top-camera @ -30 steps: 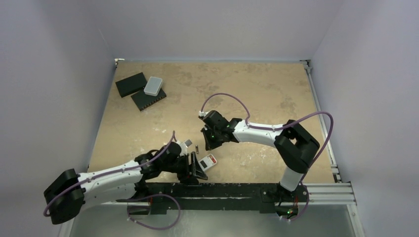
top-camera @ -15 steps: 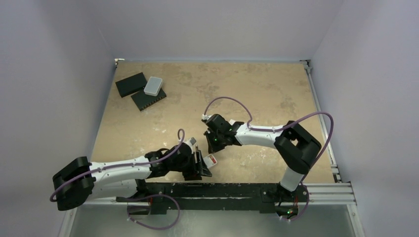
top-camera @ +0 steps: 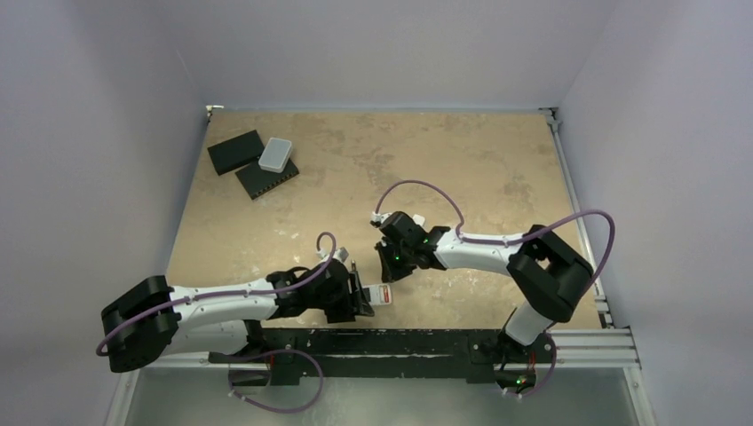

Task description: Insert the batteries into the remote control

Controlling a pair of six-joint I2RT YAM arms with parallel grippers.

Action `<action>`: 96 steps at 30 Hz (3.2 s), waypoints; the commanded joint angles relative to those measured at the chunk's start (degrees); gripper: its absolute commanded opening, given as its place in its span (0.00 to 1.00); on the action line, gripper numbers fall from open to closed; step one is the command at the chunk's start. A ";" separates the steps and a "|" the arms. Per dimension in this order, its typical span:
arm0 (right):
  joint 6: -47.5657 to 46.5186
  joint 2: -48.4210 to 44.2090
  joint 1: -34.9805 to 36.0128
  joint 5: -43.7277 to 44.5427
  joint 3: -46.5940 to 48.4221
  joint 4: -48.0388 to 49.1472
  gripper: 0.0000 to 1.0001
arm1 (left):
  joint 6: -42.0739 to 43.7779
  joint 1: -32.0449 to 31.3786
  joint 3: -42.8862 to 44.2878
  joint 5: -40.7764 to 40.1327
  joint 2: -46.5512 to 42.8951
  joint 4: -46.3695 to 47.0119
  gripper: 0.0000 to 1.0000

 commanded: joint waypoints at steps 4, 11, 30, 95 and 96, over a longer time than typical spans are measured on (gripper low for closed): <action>2.34 -5.84 0.02 -2.99 -7.50 2.68 0.00 | 4.09 -0.27 4.29 -5.31 -0.10 -3.57 0.54; 6.12 -10.80 1.75 -3.82 -12.74 5.54 0.00 | 7.02 -0.10 6.19 -4.91 2.65 -0.67 0.56; 10.87 -18.75 3.82 -3.94 -19.26 8.26 0.00 | 14.77 0.15 12.76 -3.92 15.45 3.54 0.55; -5.32 11.17 2.71 5.42 24.45 -9.58 0.50 | 33.88 5.00 31.13 -29.86 -26.75 -40.13 0.70; -5.03 11.62 2.76 5.87 24.57 -9.66 0.50 | 34.14 4.99 30.91 -29.98 -26.89 -40.26 0.71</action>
